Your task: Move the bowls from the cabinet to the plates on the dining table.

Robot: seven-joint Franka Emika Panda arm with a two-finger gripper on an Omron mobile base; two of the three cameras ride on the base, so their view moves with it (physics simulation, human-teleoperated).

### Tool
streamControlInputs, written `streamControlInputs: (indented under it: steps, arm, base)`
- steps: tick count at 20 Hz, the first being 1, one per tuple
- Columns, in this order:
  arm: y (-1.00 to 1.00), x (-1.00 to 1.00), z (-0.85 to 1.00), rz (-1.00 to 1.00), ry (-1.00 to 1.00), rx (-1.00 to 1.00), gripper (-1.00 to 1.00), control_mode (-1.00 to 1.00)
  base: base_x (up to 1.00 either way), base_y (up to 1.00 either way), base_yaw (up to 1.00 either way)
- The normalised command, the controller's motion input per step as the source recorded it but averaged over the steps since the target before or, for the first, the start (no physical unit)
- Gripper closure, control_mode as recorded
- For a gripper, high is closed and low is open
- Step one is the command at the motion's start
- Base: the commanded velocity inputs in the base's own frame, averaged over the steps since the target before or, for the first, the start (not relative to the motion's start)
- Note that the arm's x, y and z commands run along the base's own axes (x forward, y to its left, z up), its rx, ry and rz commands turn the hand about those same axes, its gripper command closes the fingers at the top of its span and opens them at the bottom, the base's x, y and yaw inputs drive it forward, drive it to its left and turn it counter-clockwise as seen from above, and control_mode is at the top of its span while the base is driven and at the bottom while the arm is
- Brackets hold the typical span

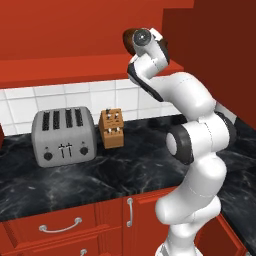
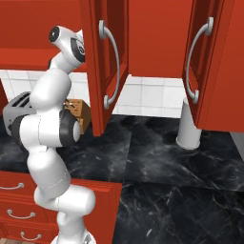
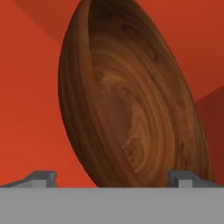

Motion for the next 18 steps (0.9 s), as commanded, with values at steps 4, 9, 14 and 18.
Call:
streamControlInputs:
  steps: [4, 9, 14, 18]
  arm:
    - [0.34, 0.07, -0.84, 0.04, 0.05, 0.0, 1.0, -1.0]
    - [0.38, 0.09, -0.68, 0.03, 0.04, 0.0, 1.0, -1.0]
    - [0.18, 0.07, -0.37, 0.05, 0.0, -0.01, 1.0, -1.0]
    - [0.3, -0.03, -0.02, 0.11, 0.0, -0.1, 1.0, -1.0]
  base:
    - [0.0, 0.0, 0.0]
    - [0.0, 0.0, 0.0]
    - [0.0, 0.0, 0.0]
    - [0.0, 0.0, 0.0]
